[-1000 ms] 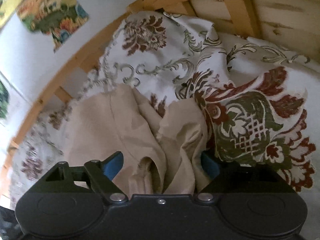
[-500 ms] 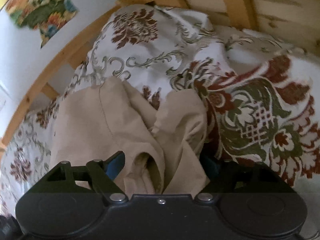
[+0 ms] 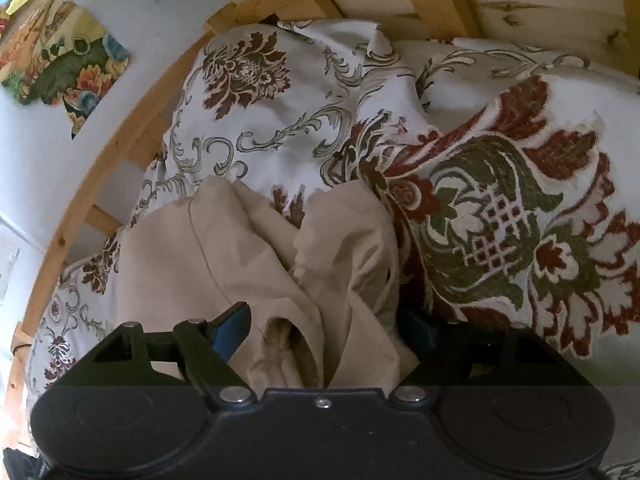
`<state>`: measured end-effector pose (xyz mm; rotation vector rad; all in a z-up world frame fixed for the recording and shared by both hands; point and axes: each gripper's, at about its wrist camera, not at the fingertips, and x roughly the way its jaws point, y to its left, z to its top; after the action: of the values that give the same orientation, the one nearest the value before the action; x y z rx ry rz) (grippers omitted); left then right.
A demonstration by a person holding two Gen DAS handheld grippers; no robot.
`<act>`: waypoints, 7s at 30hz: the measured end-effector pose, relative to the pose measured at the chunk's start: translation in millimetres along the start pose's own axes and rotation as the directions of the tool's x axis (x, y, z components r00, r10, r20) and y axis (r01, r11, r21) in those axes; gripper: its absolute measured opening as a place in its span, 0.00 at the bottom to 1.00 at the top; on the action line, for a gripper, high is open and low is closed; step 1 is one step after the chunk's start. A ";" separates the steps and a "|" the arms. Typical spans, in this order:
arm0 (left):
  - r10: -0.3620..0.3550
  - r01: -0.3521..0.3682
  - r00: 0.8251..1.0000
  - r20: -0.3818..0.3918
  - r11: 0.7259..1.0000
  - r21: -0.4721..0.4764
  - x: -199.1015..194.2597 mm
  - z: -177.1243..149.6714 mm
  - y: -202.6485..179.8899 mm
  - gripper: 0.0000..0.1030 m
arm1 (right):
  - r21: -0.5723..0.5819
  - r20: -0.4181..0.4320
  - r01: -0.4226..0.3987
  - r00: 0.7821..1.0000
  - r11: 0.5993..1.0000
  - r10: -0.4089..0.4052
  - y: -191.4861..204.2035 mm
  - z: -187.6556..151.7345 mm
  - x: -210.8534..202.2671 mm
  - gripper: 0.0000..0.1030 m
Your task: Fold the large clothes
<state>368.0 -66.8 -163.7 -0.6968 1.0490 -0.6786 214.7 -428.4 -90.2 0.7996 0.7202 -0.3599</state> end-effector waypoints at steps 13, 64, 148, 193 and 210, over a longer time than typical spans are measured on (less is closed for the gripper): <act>0.007 -0.008 1.000 0.011 0.998 0.061 6.8 0.7 -0.7 1.00 | -0.009 -0.007 -0.010 1.000 1.000 0.010 0.9 0.6 2.5 0.85; 0.233 -0.256 0.966 0.110 0.914 0.315 -53.8 13.2 -71.5 0.42 | -0.522 0.141 -0.072 0.975 0.850 0.170 81.7 -45.9 -31.2 0.17; 0.426 -0.684 0.649 0.631 0.690 0.237 -273.6 -221.4 -92.1 0.99 | -0.666 0.347 0.022 0.895 0.746 0.282 103.1 -239.5 -221.0 0.99; 0.426 -0.681 0.652 0.628 0.692 0.237 -274.3 -222.5 -92.3 0.99 | -0.660 0.343 0.021 0.898 0.751 0.276 101.7 -238.5 -218.9 0.99; 0.433 -0.682 0.653 0.621 0.692 0.235 -273.0 -222.8 -92.3 0.99 | -0.659 0.343 0.021 0.898 0.752 0.275 101.9 -238.0 -219.3 0.99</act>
<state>53.1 48.9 -21.9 -0.0766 0.5035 -0.1196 8.6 -175.6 3.1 0.0825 0.3264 -0.1204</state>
